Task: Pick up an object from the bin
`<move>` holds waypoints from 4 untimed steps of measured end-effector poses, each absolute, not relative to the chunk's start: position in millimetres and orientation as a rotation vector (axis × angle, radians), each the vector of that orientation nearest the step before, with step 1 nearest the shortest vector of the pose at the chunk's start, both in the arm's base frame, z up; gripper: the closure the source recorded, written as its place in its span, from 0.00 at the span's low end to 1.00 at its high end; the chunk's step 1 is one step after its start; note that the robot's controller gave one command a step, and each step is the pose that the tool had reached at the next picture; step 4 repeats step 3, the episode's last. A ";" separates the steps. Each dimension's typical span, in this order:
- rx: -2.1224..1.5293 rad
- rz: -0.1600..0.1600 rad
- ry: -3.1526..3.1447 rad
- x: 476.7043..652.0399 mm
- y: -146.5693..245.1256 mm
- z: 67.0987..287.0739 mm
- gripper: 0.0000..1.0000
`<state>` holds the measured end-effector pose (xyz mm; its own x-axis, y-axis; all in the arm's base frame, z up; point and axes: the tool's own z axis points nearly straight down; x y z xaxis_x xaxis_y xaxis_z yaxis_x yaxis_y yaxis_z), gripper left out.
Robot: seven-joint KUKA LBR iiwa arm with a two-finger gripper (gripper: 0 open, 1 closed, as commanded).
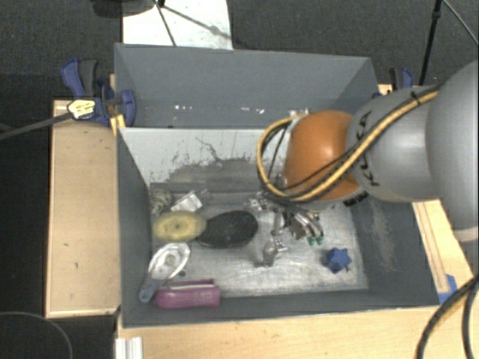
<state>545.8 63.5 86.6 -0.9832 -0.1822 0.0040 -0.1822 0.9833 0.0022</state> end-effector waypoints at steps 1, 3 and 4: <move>0.303 -0.004 -3.131 573.8 132.4 70.9 0.00; 0.270 -0.004 -3.139 551.0 140.8 227.2 1.00; 0.270 -0.004 -3.139 551.0 140.8 227.2 1.00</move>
Offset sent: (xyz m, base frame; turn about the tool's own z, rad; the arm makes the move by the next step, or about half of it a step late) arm 0.0267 0.0645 -0.0166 -0.0031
